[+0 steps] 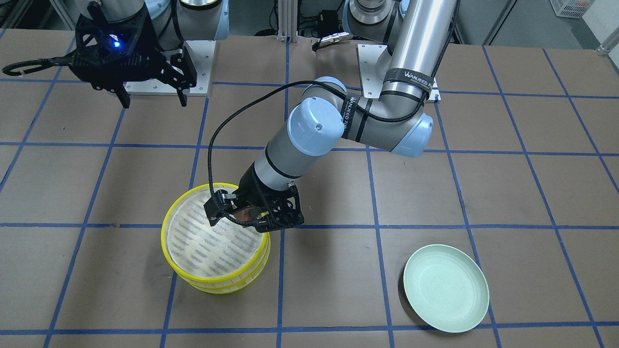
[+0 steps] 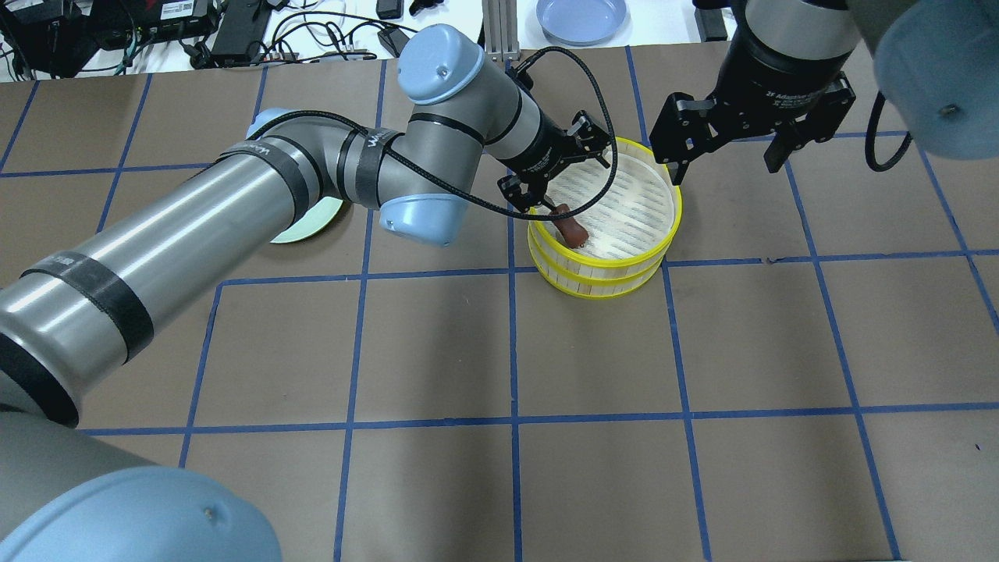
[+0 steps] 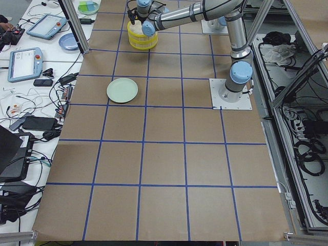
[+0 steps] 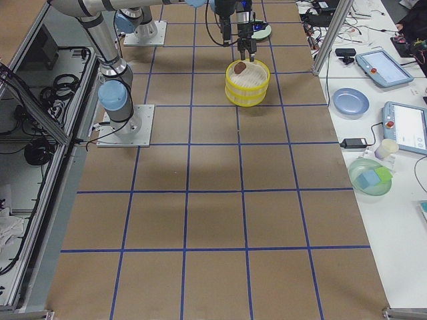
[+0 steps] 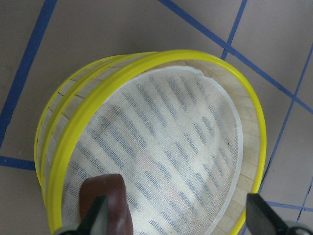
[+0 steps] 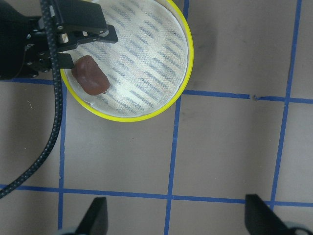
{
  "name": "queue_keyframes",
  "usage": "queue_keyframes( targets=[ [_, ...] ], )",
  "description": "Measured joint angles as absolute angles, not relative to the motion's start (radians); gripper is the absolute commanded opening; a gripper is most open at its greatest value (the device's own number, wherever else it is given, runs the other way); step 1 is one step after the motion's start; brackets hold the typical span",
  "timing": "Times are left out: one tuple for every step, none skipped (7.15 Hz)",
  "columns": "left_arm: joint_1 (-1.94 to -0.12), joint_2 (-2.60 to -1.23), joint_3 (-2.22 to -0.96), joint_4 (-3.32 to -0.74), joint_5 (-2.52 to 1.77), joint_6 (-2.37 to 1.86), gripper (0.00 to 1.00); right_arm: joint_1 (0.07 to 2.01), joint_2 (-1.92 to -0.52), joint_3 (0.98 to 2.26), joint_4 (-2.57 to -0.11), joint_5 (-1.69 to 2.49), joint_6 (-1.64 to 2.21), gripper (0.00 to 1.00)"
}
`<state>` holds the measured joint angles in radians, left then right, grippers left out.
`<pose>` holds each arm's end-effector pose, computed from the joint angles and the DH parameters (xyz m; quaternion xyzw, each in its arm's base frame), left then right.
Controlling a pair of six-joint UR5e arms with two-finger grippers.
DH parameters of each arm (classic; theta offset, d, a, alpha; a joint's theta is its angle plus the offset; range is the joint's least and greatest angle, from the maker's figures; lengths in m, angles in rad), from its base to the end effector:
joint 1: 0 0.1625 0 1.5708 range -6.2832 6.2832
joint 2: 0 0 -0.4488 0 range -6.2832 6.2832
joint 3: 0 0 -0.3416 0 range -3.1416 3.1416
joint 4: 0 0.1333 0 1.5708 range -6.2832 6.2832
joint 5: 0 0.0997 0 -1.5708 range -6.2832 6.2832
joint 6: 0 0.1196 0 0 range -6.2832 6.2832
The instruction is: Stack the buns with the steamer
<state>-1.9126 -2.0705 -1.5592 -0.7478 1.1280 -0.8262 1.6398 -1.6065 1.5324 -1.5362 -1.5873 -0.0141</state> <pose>-0.3905 -0.5472 0.3269 0.1952 -0.9426 0.0163 0.2703 0.1606 -0.4189 0.5207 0.0414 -0.9989 0.0200 0.0077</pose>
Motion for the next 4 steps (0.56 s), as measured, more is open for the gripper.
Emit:
queue_keyframes(
  targets=[
    [-1.912, -2.067, -1.556, -0.751, 1.13, -0.823, 1.0, 1.64, -1.606, 1.532, -1.537, -1.583, -0.014, 1.0],
    [-1.903, -2.053, -1.549, -0.78, 1.14, -0.789, 1.0, 1.64, -1.606, 1.532, -1.537, -1.583, -0.014, 1.0],
    [-1.872, -2.028, -1.535, -0.858, 1.172, -0.711, 1.0, 1.64, -1.606, 1.532, -1.538, -1.587, -0.015, 1.0],
    [-1.823, -1.998, -1.518, -0.953, 1.212, -0.587, 1.0, 1.64, -1.606, 1.532, -1.538, -1.589, -0.015, 1.0]
  ],
)
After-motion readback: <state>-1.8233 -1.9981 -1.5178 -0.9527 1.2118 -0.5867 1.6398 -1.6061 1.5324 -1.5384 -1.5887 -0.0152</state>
